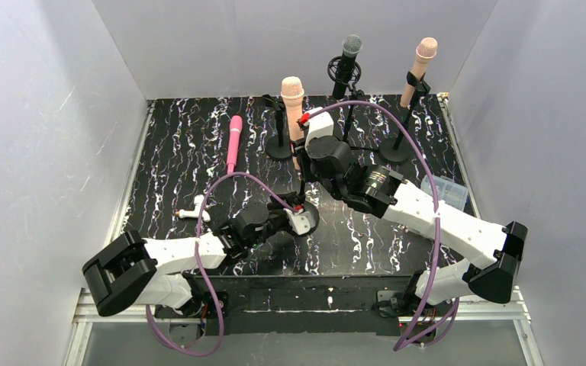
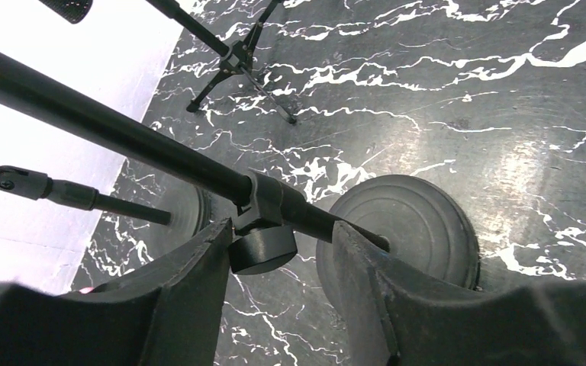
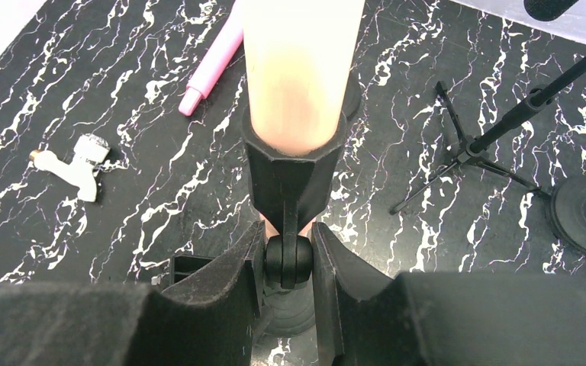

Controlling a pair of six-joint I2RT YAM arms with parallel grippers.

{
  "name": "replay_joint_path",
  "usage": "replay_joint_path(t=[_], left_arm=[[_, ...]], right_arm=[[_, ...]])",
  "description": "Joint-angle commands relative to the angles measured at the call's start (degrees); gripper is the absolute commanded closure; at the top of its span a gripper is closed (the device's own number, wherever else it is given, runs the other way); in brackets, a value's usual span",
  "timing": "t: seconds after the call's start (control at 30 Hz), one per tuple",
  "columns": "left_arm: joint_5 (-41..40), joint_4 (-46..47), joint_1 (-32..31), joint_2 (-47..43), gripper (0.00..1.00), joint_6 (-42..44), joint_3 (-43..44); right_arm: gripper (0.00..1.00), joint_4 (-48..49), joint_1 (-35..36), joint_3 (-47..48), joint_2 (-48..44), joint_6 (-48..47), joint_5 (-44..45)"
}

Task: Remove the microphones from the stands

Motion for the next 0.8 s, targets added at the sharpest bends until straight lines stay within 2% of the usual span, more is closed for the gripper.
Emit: replay_joint_path(t=[0.0,0.1,0.37,0.53,0.77], left_arm=[[-2.5,3.6,-0.3,-0.2,0.53,1.0,0.7],[-3.1,3.7,-0.3,-0.4,0.58,1.1,0.6],[-4.8,3.4,-0.3,-1.0,0.82,-0.9,0.5],[-4.5,-0.1,-0.3,-2.2,1.0,-6.2,1.6],[0.2,-6.4,0.7,-3.8,1.0,-19.5,2.9]], right_arm=[[0.99,-4.4,0.1,0.7,0.7,-0.5,-0.9],[0.99,-4.4,0.0,0.6,0.6,-0.5,-1.0],[0.99,-4.4,0.1,0.4,0.7,-0.5,-1.0],[0.99,-4.5,0.1,0.3,0.7,-0.5,-0.9],[0.99,-4.7,0.1,0.2,0.0,-0.5,-0.4]])
